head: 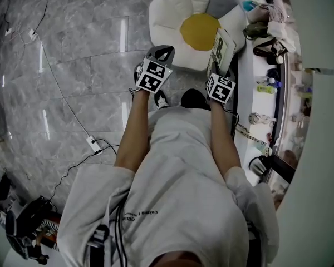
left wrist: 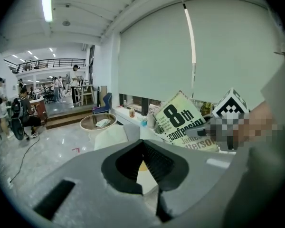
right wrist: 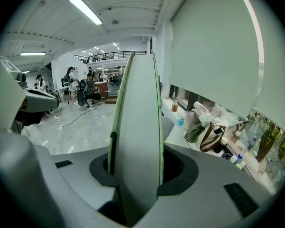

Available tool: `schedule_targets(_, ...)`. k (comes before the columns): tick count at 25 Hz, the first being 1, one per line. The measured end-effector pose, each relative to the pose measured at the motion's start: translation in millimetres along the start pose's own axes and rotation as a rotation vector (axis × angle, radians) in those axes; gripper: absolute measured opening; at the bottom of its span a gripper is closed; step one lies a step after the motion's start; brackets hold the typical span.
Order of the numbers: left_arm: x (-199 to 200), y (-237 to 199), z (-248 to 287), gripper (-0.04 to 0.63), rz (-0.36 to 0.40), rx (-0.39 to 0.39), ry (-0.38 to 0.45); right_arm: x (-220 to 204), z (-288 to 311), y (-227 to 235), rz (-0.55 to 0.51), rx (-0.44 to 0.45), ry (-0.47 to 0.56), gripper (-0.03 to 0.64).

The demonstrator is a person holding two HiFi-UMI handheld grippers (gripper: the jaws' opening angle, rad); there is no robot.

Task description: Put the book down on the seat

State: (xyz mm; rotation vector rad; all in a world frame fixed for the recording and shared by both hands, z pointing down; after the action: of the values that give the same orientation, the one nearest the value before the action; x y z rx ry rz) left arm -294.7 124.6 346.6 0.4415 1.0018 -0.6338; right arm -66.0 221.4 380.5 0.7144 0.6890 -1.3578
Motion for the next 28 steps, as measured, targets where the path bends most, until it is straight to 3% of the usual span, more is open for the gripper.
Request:
schedule_targets(4,-5,-23,-13,0.008,0.002,0.079,0.002,4,9,-5,-0.082,-0.006,-0.045,0.156)
schedule_targets(7,-2,-31,-16,0.009,-0.003,0.094,0.011,10,26,-9,-0.143,-0.015,-0.097,0.156)
schedule_targets(18,8,-73,-7,0.009,0.034,0.086,-0.015,24,72,-25,-0.032,-0.014,-0.138,0.156)
schedule_targets(22,10,-90,16,0.009,0.038,0.074,-0.034,33,94,-24,-0.062,-0.032,-0.128,0.156)
schedule_targets(28,38,-111,57,0.009,0.031,0.051,-0.025,41,138,-19,0.039,-0.045,-0.171,0.156)
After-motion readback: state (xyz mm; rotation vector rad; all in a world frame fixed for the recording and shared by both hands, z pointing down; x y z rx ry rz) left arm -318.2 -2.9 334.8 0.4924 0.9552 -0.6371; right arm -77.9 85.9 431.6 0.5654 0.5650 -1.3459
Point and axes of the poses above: the fingertips, and each gripper's own axes: z forward along the fingers, y to its right, x out of its top, the point moved 7 cm from there along -z, backward along the fingers, and after that the axes turned 12 degrees about x, right-handed, at the moved point
